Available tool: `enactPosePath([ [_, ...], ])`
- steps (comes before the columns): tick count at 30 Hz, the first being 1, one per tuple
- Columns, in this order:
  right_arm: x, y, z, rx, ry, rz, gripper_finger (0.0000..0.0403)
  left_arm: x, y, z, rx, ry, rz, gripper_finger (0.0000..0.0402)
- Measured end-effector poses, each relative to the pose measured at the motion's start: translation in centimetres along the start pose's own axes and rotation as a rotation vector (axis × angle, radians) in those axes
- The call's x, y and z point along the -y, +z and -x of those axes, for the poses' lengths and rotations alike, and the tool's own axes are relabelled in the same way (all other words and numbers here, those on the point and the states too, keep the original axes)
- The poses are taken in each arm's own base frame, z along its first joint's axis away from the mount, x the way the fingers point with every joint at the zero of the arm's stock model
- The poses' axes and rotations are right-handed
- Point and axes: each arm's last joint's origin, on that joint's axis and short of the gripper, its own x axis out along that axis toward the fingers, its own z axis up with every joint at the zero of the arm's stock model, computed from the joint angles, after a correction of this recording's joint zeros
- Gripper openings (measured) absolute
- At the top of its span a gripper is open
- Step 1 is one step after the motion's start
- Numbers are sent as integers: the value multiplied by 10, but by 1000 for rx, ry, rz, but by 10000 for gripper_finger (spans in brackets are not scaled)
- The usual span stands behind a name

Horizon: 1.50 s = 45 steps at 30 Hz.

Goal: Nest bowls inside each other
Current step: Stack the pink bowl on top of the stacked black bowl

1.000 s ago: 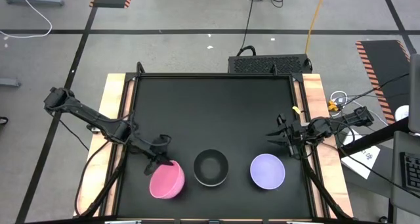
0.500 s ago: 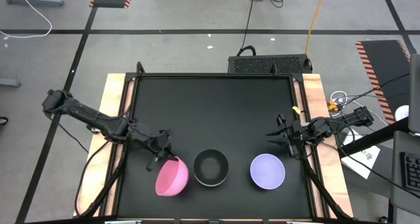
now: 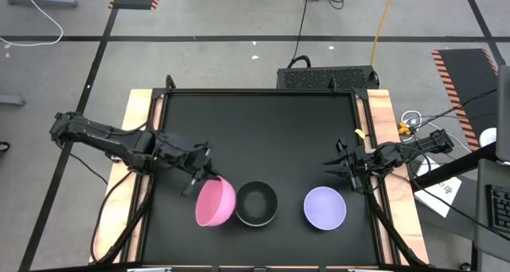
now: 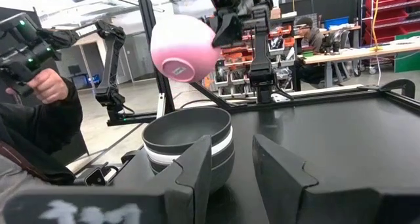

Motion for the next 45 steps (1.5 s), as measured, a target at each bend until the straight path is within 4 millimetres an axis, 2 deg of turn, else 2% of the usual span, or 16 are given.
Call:
enactPosePath([
  [4,0,0,0,0,-1,5,105,-13,11,-5,-22,45,37,5],
  [9,0,0,0,-1,-1,6,105,-27,28,-26,-115,22,49,5],
  [14,0,0,0,-2,-1,3,105,-32,52,-43,-178,0,9,5],
  [19,0,0,0,-4,-3,10,105,-36,64,-57,-245,-10,-10,5],
  [32,0,-1,-1,-9,-7,26,105,-49,56,-82,-425,-33,61,5],
  [38,0,-1,-1,-12,-7,32,105,-58,63,-99,-505,-33,80,5],
  [45,0,-2,-1,-19,-8,35,105,-67,82,-121,-554,-42,48,5],
])
